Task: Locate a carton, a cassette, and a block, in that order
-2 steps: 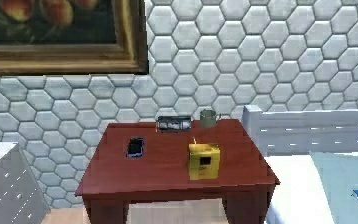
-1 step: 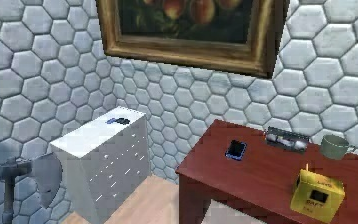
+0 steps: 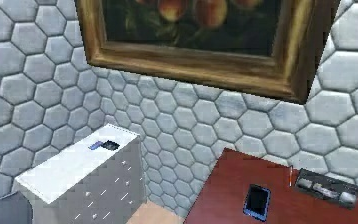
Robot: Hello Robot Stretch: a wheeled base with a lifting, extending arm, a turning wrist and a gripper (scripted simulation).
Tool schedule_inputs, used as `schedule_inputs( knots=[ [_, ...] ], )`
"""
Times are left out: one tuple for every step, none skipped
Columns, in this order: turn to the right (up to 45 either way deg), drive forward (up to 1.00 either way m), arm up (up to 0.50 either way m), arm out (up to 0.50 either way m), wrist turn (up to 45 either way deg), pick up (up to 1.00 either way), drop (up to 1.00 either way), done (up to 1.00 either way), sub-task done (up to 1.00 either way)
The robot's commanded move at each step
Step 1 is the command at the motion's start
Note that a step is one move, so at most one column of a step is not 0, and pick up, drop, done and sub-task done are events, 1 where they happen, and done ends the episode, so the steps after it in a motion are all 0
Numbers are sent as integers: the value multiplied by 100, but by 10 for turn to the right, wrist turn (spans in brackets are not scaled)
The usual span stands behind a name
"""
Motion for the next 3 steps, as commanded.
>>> schedule_inputs(
  knots=[
    [420, 0, 0, 0, 0, 0, 0, 0, 0],
    [0, 0, 0, 0, 0, 0, 0, 0, 100],
    [450, 0, 0, 0, 0, 0, 0, 0, 0]
  ],
)
